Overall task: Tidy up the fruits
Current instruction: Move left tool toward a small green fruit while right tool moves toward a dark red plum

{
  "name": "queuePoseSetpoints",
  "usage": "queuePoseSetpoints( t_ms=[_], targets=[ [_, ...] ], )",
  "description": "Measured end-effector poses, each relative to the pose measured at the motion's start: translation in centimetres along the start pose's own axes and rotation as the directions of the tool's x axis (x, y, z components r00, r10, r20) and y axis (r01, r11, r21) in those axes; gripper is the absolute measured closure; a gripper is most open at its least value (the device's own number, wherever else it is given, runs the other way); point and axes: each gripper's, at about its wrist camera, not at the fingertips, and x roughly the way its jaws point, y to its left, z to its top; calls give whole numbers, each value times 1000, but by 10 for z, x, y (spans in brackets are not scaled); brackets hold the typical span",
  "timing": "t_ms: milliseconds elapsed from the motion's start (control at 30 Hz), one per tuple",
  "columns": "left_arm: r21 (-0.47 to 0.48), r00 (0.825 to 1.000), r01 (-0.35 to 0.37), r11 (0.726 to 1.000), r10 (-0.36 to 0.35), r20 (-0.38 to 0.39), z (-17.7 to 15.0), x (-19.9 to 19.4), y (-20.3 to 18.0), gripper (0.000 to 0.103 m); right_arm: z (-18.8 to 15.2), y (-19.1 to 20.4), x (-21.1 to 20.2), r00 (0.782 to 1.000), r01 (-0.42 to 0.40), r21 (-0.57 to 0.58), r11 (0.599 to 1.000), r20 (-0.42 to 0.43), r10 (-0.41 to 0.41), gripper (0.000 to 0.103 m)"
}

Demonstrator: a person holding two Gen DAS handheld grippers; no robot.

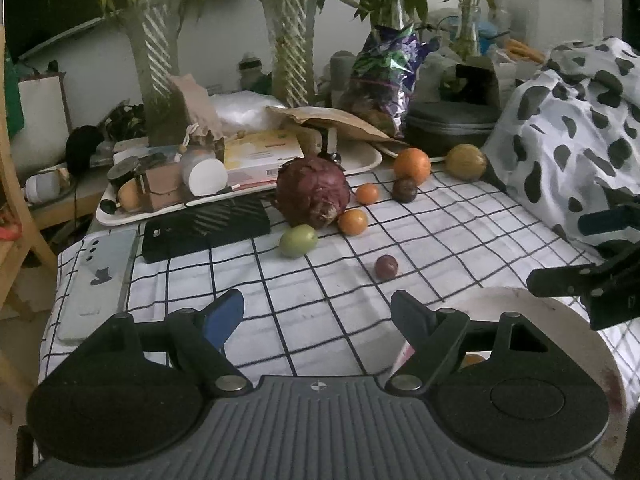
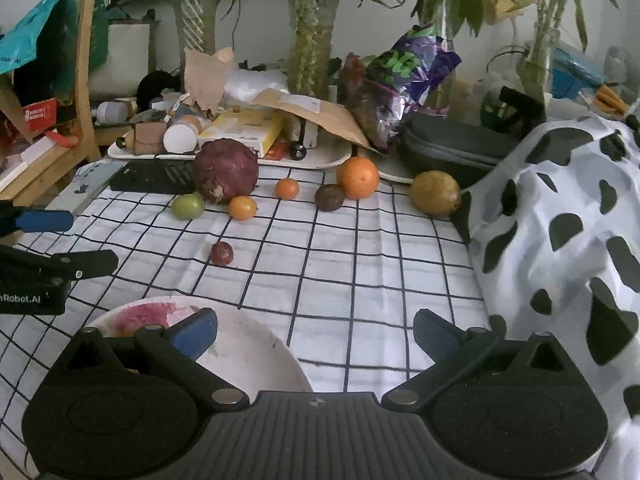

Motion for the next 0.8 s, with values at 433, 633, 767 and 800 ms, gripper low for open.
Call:
queuePoseSetpoints(
  t_ms=[433, 633, 767, 800],
  targets=[
    [-23, 999, 20, 1000, -20, -26, 14, 29, 14, 23, 18, 5, 28, 999, -40, -57, 998, -5, 40, 0],
    [-46, 999, 21, 999, -23, -42, 22, 43, 24, 23, 30, 12, 44, 996, -88, -91, 992, -14, 87, 2],
    [-48, 997, 37, 998, -40, -59, 25, 54, 28, 23, 37, 20, 58, 992, -125, -122, 985, -37, 122, 10],
    [-45, 997, 41, 998, -44, -61, 26, 56, 29, 23, 38, 23, 61, 991, -133, -132, 982, -42, 129, 11]
  ],
)
